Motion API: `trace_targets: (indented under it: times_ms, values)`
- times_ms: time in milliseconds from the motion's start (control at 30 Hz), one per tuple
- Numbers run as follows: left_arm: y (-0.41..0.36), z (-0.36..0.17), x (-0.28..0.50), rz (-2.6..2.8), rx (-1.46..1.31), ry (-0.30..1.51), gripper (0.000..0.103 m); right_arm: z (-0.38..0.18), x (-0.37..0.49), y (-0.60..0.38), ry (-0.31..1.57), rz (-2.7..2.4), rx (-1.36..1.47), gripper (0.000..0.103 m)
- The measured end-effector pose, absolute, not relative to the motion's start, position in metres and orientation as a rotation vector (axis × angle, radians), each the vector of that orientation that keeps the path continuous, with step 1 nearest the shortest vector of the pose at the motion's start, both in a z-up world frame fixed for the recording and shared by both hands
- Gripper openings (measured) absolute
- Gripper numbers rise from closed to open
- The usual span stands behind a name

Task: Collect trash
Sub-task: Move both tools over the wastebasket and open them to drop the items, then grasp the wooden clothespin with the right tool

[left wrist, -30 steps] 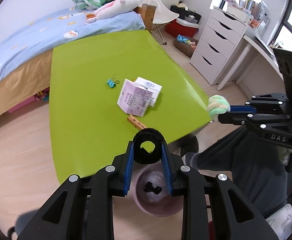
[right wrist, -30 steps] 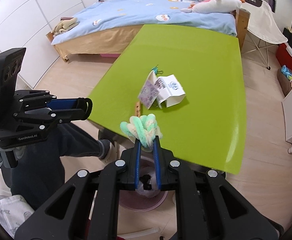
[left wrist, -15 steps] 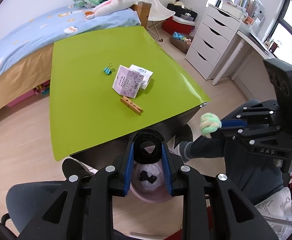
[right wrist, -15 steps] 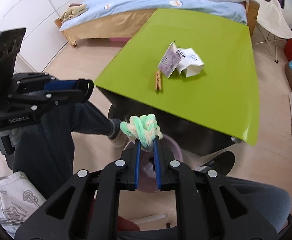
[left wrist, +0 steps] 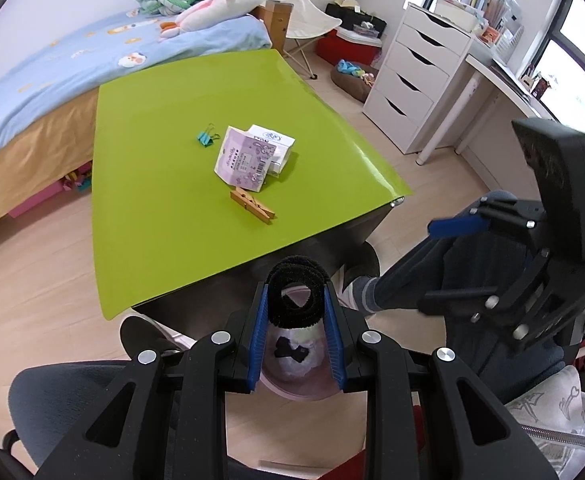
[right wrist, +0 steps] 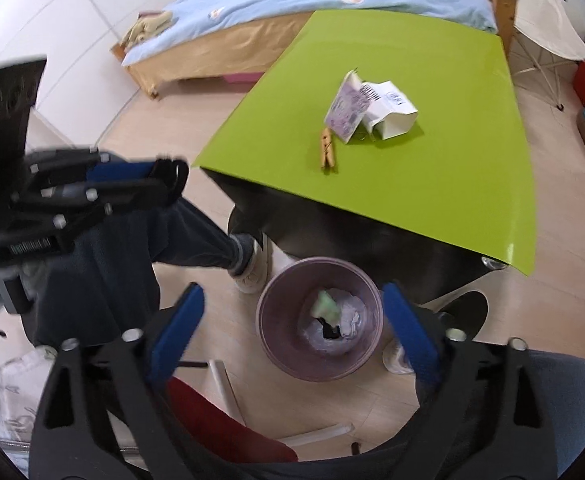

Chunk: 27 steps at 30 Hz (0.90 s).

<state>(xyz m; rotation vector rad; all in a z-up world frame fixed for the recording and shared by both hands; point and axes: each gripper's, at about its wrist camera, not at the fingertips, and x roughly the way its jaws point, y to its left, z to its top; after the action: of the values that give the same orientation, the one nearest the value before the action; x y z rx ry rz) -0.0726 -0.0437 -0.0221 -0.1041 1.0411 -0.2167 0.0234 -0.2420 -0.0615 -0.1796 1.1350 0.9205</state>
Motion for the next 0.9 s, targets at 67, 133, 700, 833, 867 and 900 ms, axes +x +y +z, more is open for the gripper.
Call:
trace_targets:
  times_ms: [67, 133, 700, 833, 867, 900]
  values:
    - [-0.047, -0.024, -0.072, -0.227, -0.100, 1.048, 0.027, -0.058, 0.026, -0.246, 1.123, 0.899, -0.172, 0.098]
    - [-0.051, -0.025, -0.071, -0.241, -0.096, 1.054, 0.027, -0.054, 0.028, -0.251, 1.107, 0.875, -0.171, 0.099]
    - [-0.066, -0.033, -0.063, -0.282, -0.124, 1.073, 0.085, -0.047, 0.035, -0.279, 1.082, 0.800, -0.103, 0.100]
    - [-0.058, -0.034, -0.061, -0.245, -0.145, 1.077, 0.086, -0.049, 0.036, -0.279, 1.086, 0.798, -0.099, 0.100]
    - [-0.056, -0.035, -0.061, -0.236, -0.148, 1.076, 0.086, -0.049, 0.037, -0.278, 1.088, 0.796, -0.099, 0.100]
    - [-0.054, -0.035, -0.061, -0.228, -0.152, 1.075, 0.086, -0.049, 0.037, -0.278, 1.089, 0.795, -0.098, 0.100]
